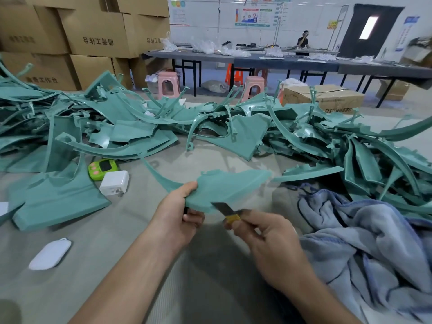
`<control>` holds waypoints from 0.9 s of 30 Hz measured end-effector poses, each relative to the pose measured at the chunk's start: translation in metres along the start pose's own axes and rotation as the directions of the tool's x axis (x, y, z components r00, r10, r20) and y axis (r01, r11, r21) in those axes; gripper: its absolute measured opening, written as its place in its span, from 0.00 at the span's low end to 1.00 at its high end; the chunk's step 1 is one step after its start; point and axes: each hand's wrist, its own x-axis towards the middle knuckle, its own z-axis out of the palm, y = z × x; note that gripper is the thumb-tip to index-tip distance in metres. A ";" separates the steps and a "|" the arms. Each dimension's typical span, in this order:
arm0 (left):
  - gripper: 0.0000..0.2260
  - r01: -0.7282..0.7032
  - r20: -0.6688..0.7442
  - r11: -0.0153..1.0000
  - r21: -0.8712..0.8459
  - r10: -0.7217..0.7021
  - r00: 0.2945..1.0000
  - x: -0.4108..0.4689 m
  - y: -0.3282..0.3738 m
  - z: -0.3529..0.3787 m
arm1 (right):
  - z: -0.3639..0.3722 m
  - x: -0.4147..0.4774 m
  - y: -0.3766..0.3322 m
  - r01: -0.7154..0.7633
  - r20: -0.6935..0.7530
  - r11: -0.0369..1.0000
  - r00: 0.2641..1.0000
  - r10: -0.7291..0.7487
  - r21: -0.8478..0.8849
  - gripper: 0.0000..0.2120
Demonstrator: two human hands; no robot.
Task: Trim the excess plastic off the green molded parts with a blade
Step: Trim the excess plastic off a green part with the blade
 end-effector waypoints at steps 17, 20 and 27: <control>0.05 -0.026 0.016 0.993 0.114 0.024 1.000 -0.004 0.008 -0.005 | -0.035 0.013 0.023 -0.197 -0.351 0.979 0.914 0.203 0.053 0.14; 0.12 0.007 0.128 0.961 0.276 -0.043 0.991 -0.011 0.009 -0.008 | -0.033 0.010 0.020 -0.205 -0.281 0.979 0.938 0.201 0.018 0.17; 0.13 -0.173 0.343 0.859 0.481 -0.003 0.939 -0.021 0.005 -0.013 | -0.039 0.008 0.013 -0.229 -0.158 0.939 0.948 0.275 0.256 0.08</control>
